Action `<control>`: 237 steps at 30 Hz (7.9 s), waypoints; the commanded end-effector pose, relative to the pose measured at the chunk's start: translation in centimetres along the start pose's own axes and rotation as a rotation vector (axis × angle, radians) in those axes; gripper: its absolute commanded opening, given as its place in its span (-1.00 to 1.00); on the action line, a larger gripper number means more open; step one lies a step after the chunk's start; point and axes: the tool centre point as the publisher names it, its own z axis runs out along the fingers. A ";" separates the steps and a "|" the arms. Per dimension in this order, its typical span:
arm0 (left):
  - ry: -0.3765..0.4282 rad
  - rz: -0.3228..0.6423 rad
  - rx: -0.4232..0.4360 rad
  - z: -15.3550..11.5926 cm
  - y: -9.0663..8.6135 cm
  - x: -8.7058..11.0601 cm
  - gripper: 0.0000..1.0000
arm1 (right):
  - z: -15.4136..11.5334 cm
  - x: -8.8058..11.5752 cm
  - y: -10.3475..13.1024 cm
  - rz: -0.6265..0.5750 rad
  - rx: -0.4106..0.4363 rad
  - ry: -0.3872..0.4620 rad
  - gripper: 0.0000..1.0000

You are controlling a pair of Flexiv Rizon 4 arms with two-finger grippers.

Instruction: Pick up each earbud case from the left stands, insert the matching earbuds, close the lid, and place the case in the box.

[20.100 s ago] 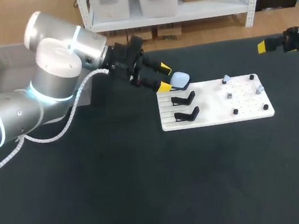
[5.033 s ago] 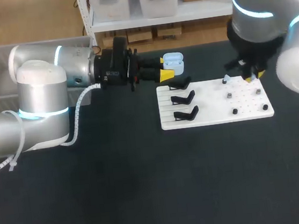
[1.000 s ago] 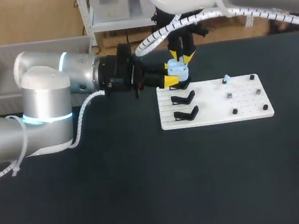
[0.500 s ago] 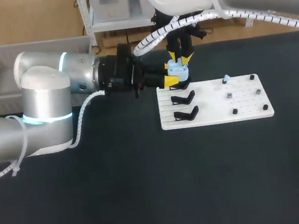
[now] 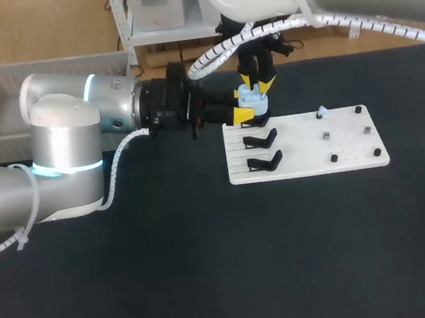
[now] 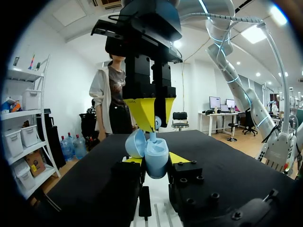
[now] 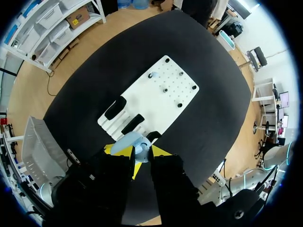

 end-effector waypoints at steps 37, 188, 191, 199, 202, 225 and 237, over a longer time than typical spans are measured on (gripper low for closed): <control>-0.002 0.003 -0.006 0.0 -0.2 0.1 -1.00 | -1.2 -9.2 -8.5 -0.227 -0.342 -0.174 0.08; -0.002 0.003 -0.006 0.0 -0.2 0.1 -1.00 | -7.7 1.6 -4.8 -0.819 -0.277 -0.061 -1.00; -0.002 0.003 -0.006 0.0 -0.2 0.1 -1.00 | -7.5 1.6 -4.5 -0.797 -0.285 -0.064 -1.00; -0.002 0.003 -0.006 0.0 -0.2 0.1 -1.00 | -7.5 1.6 -4.5 -0.797 -0.285 -0.064 -1.00; -0.002 0.003 -0.006 0.0 -0.2 0.1 -1.00 | -7.5 1.6 -4.5 -0.797 -0.285 -0.064 -1.00; -0.002 0.003 -0.006 0.0 -0.2 0.1 -1.00 | -4.6 4.1 -2.5 -1.149 -0.298 0.023 -1.00; -0.002 0.003 -0.006 0.0 -0.2 0.1 -1.00 | -2.6 4.4 -1.8 -1.196 -0.242 0.038 -1.00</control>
